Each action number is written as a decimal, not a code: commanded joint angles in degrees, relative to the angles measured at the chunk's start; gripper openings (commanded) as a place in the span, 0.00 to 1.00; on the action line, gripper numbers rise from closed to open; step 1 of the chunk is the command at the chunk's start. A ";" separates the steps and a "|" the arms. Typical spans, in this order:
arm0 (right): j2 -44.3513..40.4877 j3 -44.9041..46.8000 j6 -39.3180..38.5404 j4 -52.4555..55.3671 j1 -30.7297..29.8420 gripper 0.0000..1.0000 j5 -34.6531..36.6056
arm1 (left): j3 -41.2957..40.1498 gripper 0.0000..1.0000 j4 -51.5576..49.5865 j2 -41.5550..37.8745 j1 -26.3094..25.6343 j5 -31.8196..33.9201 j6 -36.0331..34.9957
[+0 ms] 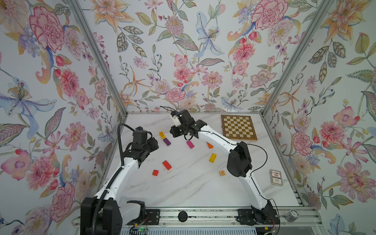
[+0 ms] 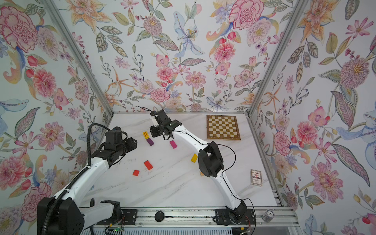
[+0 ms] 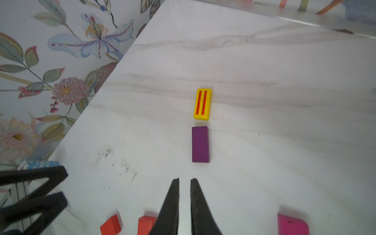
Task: Assemble the letter v with building blocks
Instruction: Assemble the building block at the center of the board.
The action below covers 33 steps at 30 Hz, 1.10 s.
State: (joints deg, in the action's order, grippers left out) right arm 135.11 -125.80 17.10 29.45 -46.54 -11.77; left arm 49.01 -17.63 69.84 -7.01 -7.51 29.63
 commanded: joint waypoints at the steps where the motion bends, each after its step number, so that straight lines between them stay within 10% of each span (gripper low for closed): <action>1: 0.96 4.88 0.67 3.73 -0.75 0.05 -2.83 | 2.57 0.49 -2.15 2.55 0.58 -1.41 -1.05; 33: 14.60 -1.58 9.61 -3.10 1.36 0.05 -7.94 | 5.48 0.32 2.57 19.29 4.96 -7.61 -0.12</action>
State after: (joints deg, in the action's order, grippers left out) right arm 147.81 -125.56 25.43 26.24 -45.54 -19.53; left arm 52.77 -15.29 88.42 -2.70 -14.66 29.47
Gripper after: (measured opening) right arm 0.049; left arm 0.326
